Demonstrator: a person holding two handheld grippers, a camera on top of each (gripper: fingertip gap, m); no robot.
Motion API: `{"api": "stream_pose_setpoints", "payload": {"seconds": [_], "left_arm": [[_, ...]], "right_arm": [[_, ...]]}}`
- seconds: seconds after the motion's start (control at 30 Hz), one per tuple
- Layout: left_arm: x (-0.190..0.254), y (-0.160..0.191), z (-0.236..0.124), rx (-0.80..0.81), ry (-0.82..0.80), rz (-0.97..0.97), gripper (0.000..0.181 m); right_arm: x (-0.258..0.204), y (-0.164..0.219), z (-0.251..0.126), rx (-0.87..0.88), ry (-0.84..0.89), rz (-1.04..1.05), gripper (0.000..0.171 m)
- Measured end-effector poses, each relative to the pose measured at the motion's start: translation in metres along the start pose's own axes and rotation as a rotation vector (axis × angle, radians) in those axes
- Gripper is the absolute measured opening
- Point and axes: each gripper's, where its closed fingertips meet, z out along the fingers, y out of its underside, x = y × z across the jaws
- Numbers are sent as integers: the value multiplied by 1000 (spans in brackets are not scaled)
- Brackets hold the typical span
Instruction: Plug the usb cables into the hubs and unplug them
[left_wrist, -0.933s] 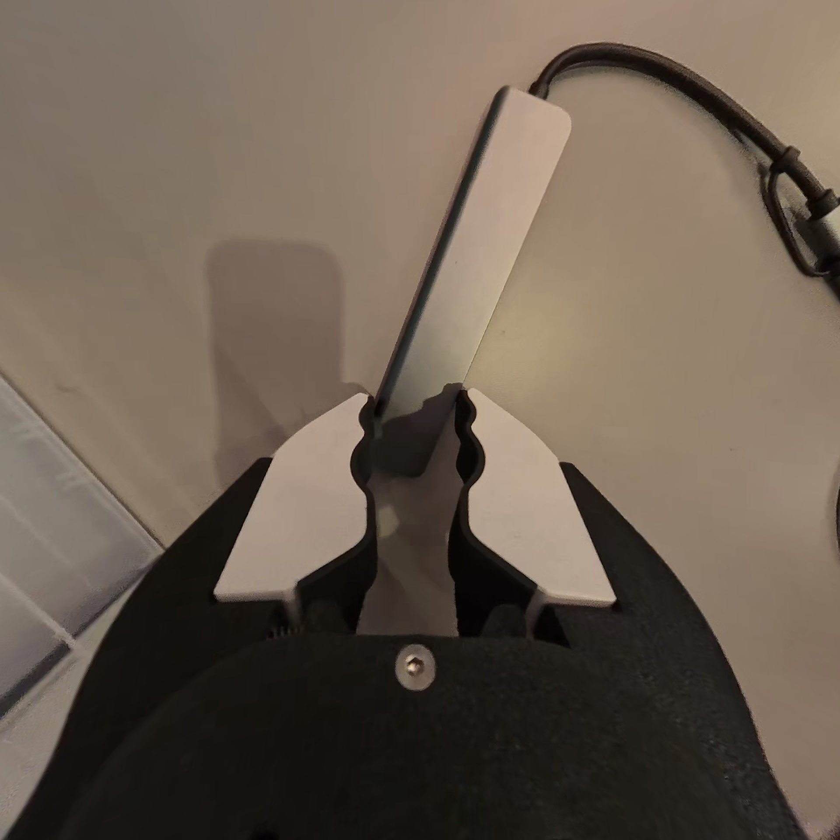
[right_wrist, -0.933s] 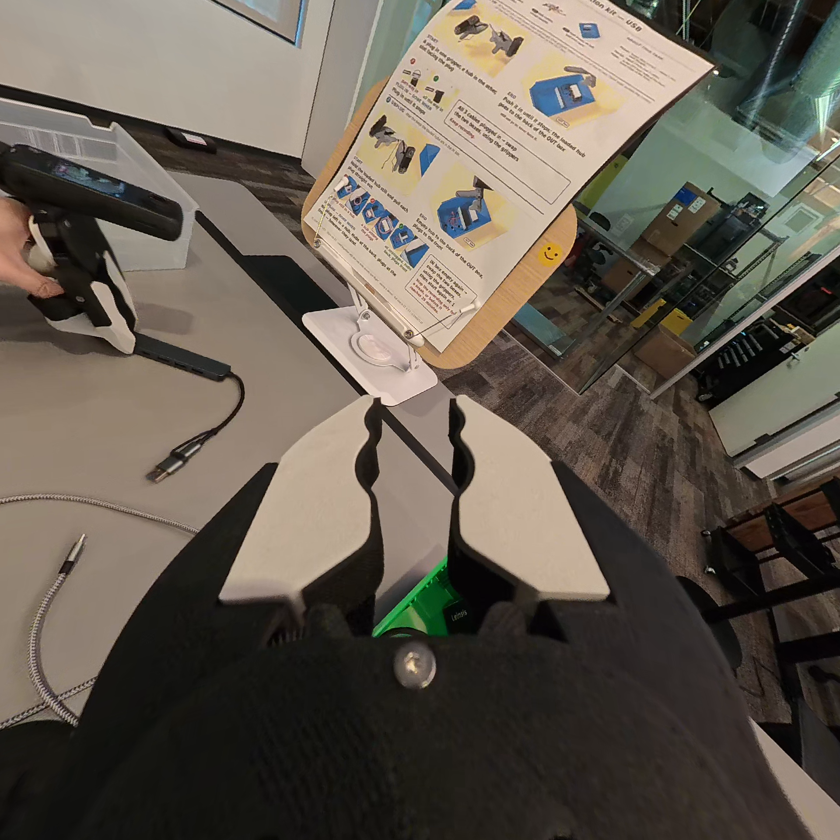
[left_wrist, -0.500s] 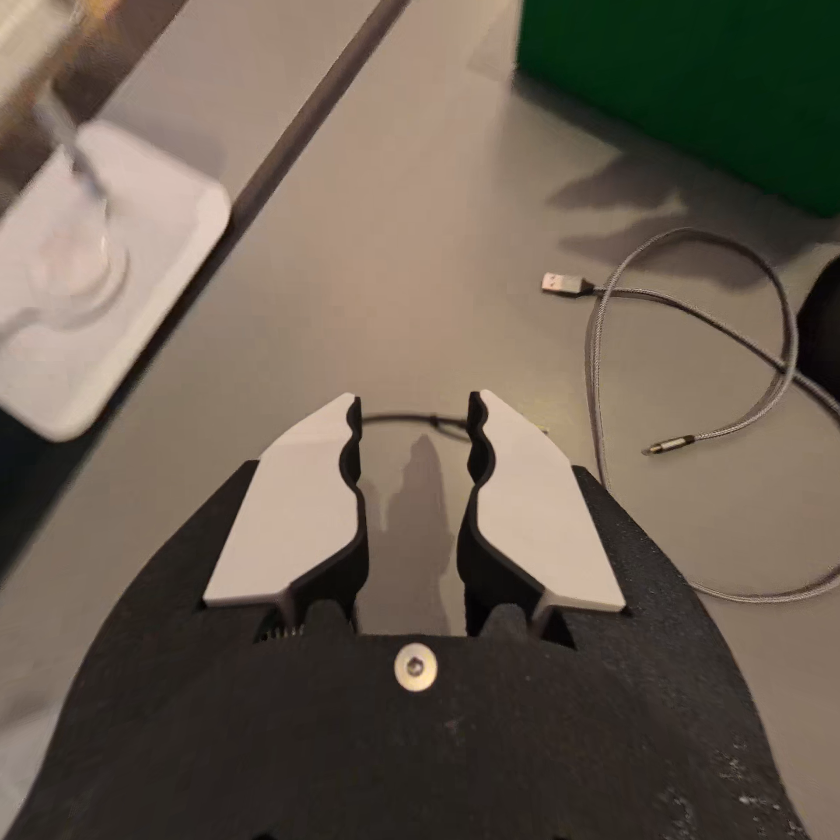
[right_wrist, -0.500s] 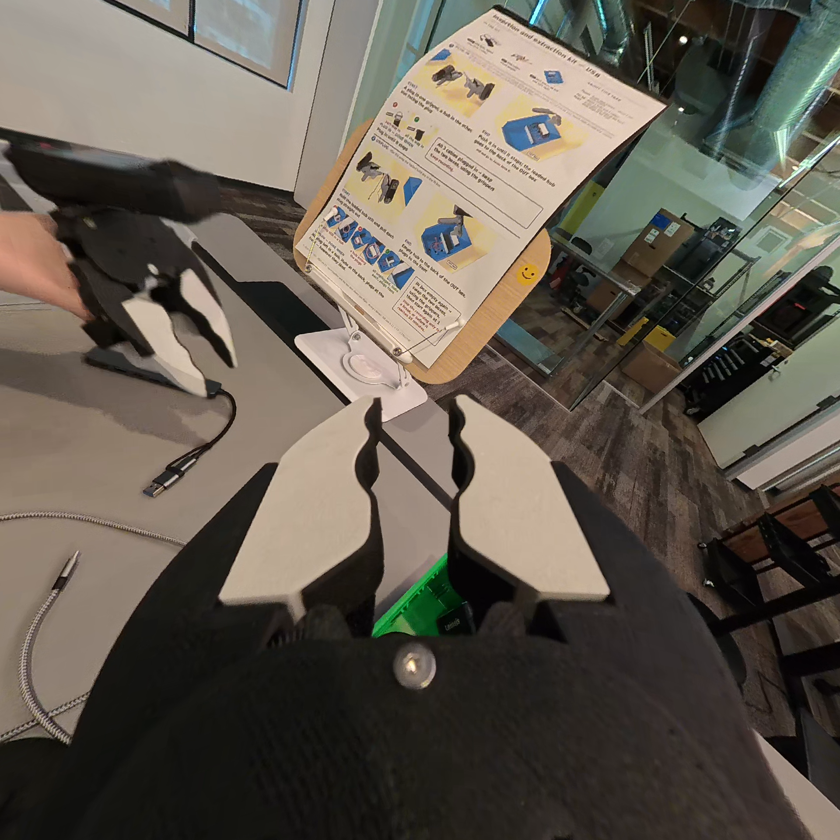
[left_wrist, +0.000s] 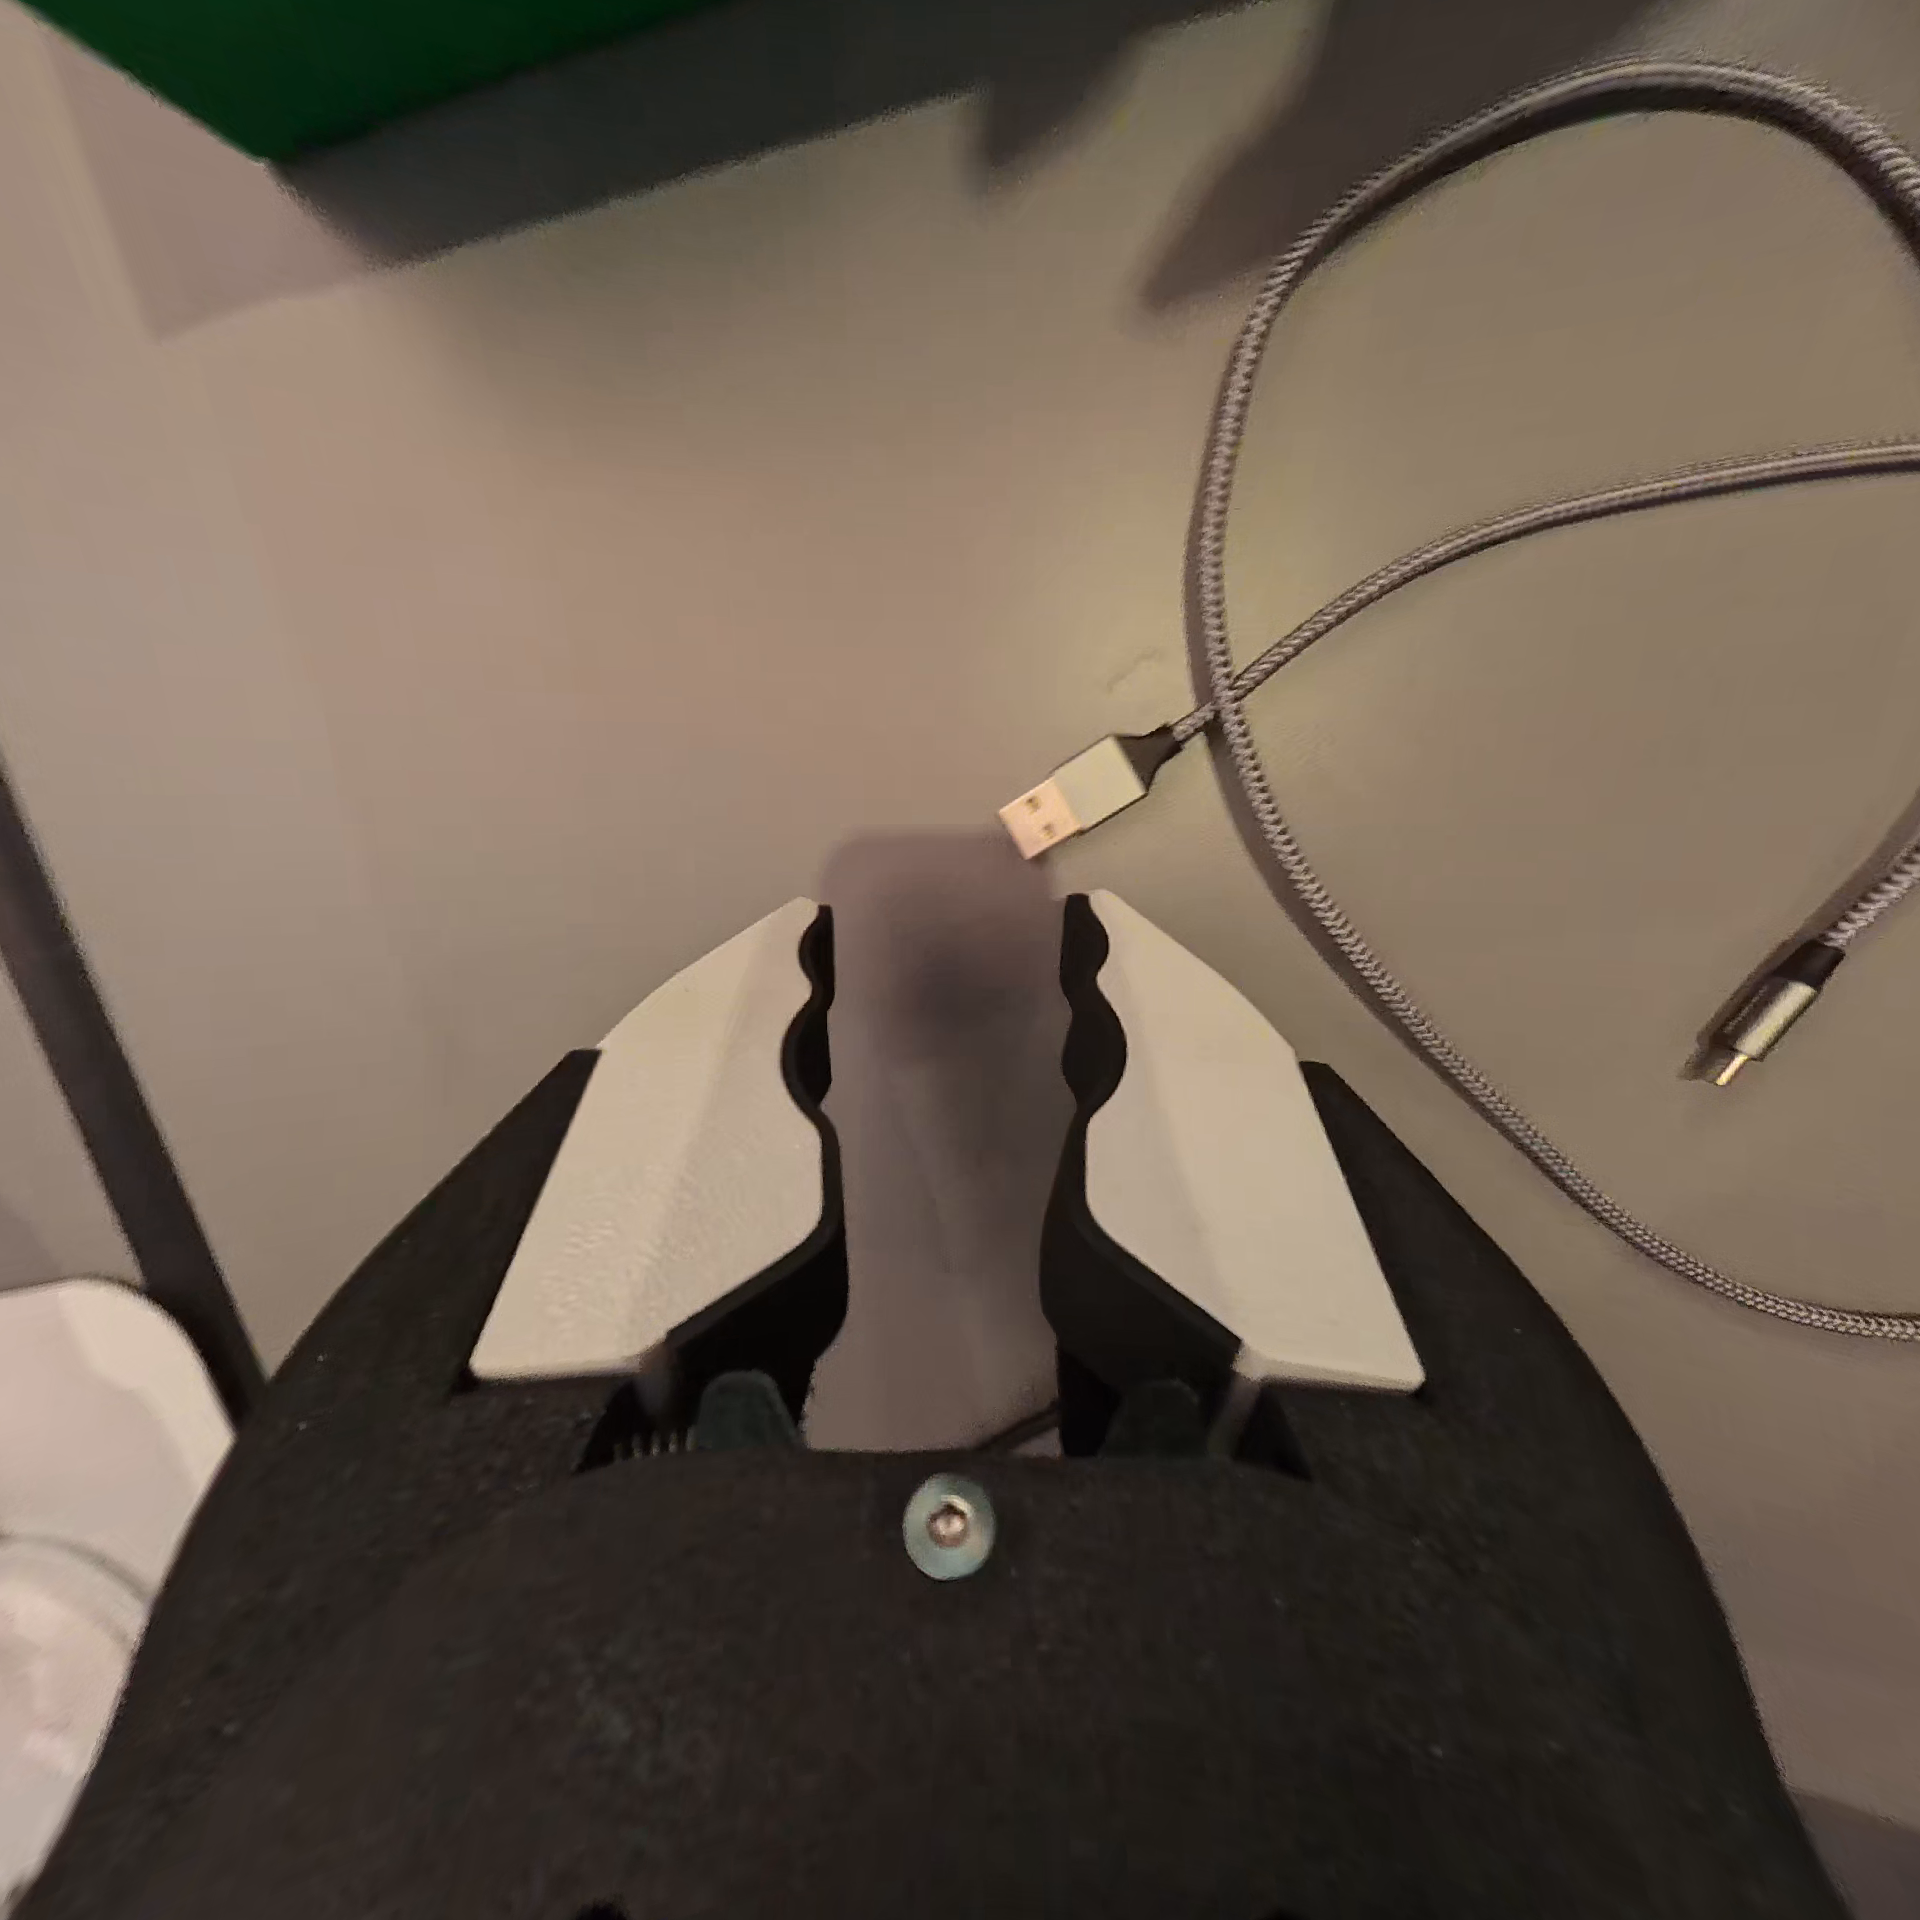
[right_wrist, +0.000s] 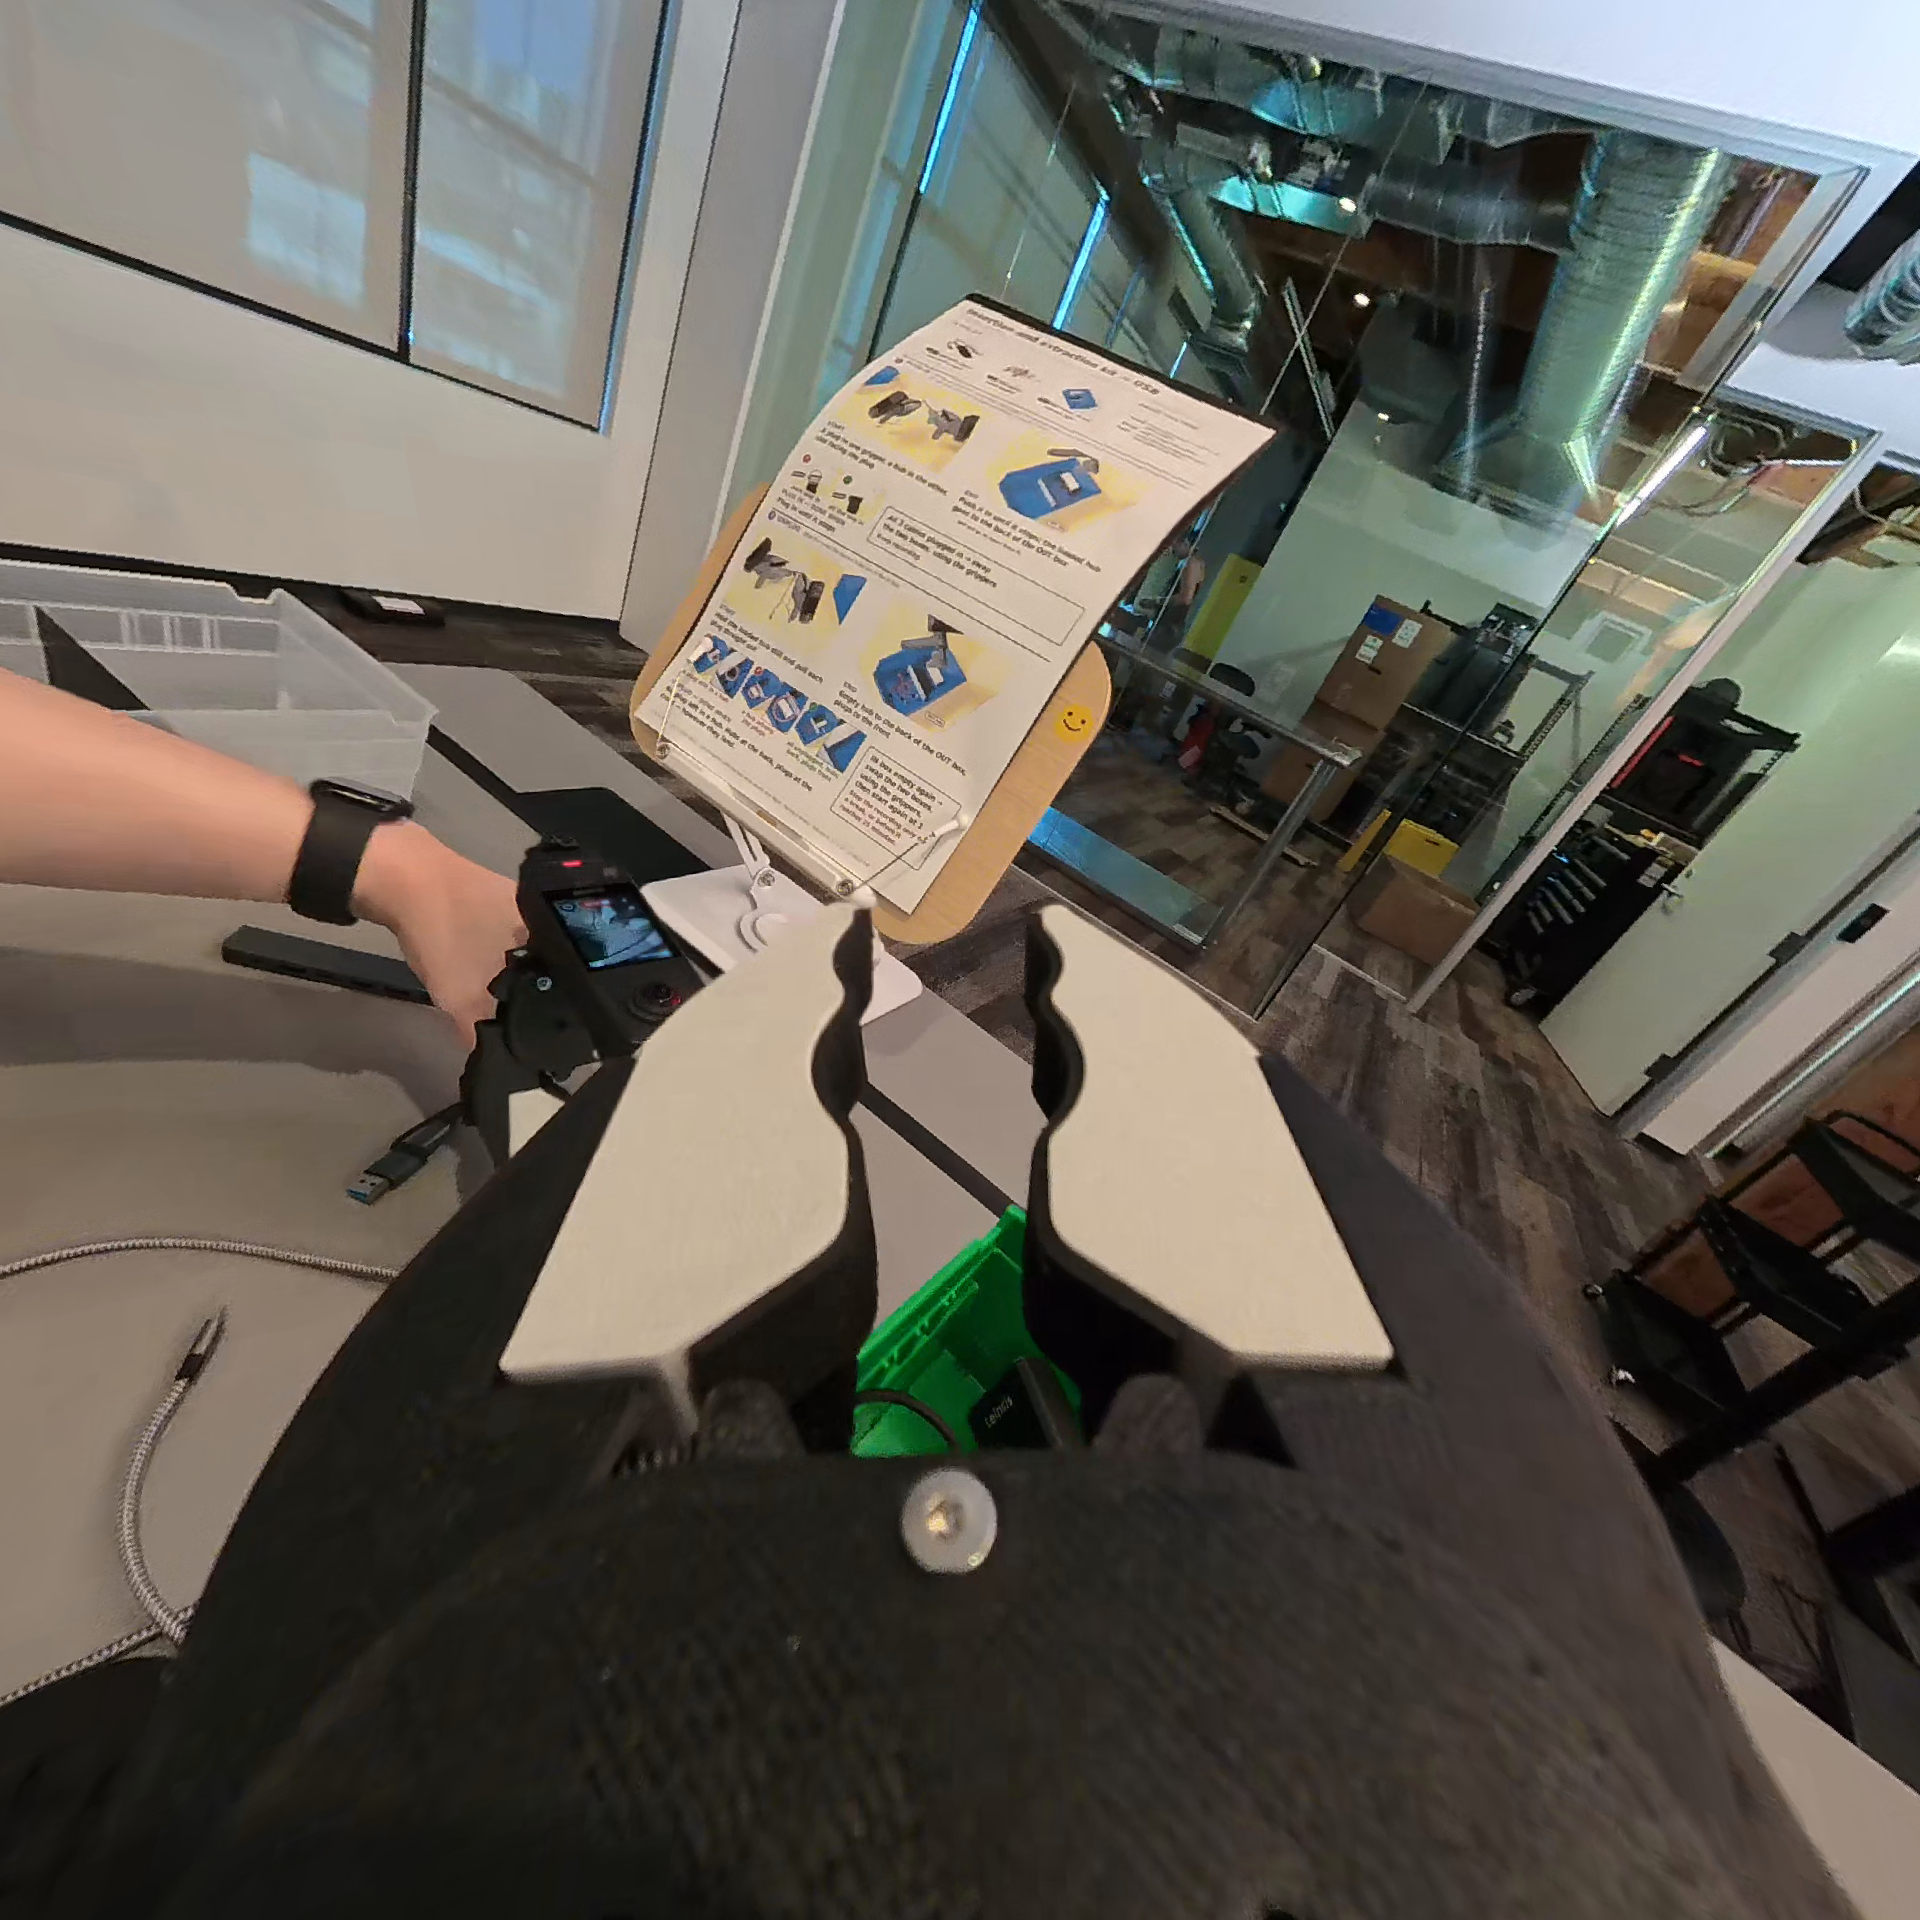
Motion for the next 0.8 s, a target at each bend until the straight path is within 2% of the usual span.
{"api": "stream_pose_setpoints", "payload": {"seconds": [0.17, 0.4, 0.53, 0.63, 0.7, 0.8], "left_arm": [[13, -2, 13, -41, 97, 59, 43], [17, -17, 24, -64, 106, 162, 45], [28, -19, 25, -87, 161, 192, 30], [27, -13, 23, -140, 133, 198, 15], [22, -3, 18, -220, 71, 188, 13], [14, 1, -6, -219, -72, 183, 13]], "right_arm": [[-1, 5, 6, -20, -17, 3, 29], [-3, 5, 10, -40, -1, -48, 29], [-3, 1, 8, -17, -5, -40, 28], [-3, 2, 8, -18, -6, -38, 28], [-2, 4, 9, -25, -5, -37, 28], [0, 7, 10, -35, -3, -31, 28]]}}
